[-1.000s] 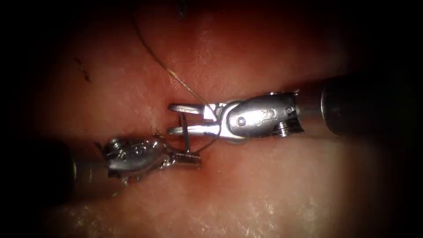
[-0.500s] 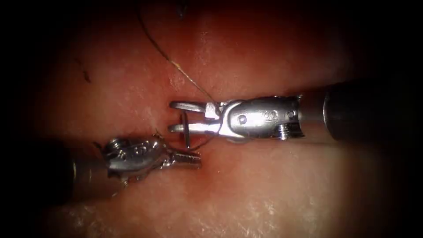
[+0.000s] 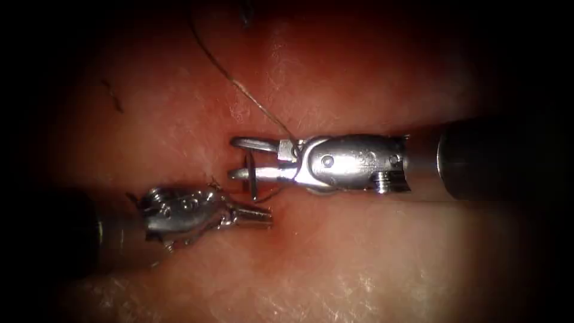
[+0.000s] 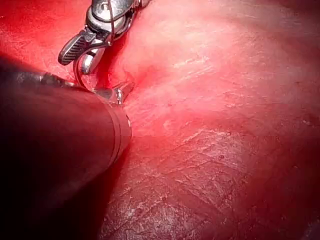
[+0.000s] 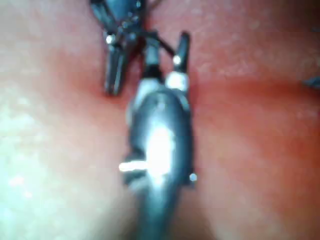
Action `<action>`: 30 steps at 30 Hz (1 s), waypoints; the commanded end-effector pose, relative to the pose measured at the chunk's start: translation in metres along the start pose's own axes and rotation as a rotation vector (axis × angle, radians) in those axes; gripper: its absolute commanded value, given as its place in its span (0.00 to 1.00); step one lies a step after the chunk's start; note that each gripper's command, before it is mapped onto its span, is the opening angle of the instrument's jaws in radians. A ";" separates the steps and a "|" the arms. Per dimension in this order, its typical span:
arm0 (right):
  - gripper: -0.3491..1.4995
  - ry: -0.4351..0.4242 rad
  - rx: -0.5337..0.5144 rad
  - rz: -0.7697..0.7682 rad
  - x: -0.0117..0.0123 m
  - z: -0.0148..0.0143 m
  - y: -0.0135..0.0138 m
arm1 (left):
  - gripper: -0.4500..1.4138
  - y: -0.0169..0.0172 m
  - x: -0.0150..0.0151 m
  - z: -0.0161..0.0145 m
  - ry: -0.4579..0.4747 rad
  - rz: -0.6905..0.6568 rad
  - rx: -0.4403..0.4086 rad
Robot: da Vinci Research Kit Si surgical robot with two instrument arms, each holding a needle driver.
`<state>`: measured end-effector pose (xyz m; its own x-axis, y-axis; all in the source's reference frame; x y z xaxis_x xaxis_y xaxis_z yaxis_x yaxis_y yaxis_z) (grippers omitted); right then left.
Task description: Wound Closure
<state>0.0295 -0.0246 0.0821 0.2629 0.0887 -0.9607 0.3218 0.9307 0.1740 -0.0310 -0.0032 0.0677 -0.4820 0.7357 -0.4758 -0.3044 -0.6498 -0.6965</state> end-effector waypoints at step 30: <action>0.00 -0.035 0.056 0.096 -0.0019 0.0016 -0.0012 | 0.20 -0.0001 -0.0002 0.0007 -0.001 -0.001 -0.005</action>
<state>0.0294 -0.0259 0.0834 0.3290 0.1636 -0.9301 0.3415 0.8976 0.2787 -0.0309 -0.0031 0.0676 -0.4824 0.7361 -0.4748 -0.3022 -0.6486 -0.6986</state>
